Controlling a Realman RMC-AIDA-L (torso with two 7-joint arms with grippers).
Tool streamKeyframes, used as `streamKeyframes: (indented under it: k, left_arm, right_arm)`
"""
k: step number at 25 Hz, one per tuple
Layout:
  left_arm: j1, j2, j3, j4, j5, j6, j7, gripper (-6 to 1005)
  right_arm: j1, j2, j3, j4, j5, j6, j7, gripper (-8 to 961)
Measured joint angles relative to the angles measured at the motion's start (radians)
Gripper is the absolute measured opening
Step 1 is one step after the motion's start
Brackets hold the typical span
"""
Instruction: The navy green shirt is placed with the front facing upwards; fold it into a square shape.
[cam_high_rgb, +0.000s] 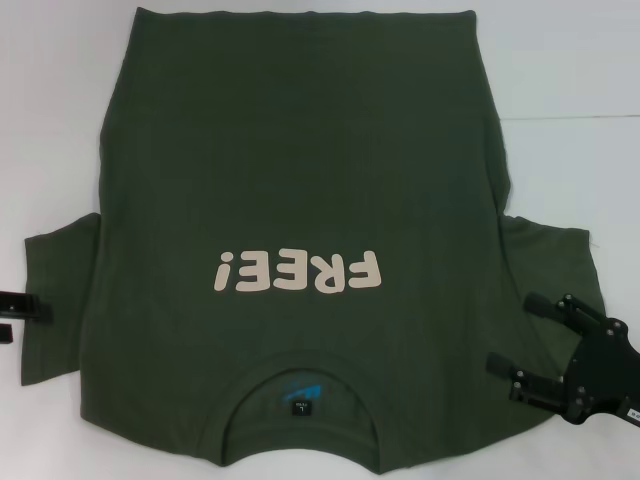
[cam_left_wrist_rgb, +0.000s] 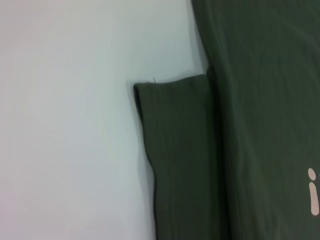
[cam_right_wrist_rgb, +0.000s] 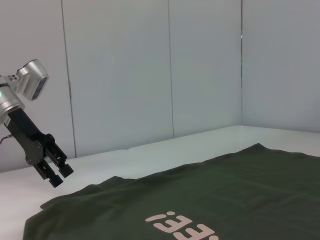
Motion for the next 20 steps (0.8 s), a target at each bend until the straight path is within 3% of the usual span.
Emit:
streamKeyframes:
  k: [12,17,20]
  left_arm:
    - [-0.014,-0.01,0.093,0.013,0.059,0.01,-0.021,804]
    - [-0.019,-0.01,0.094,0.012,0.059,0.01,-0.021,952]
    - [-0.023,-0.013,0.094,0.005,0.059,0.003,-0.021,951]
  right_arm:
    - [0.001,0.001,0.0,0.0,0.0,0.003,0.001,926]
    - [0.001,0.001,0.0,0.0,0.0,0.001,0.001,926]
    - [0.001,0.001,0.0,0.0,0.0,0.001,0.001,926]
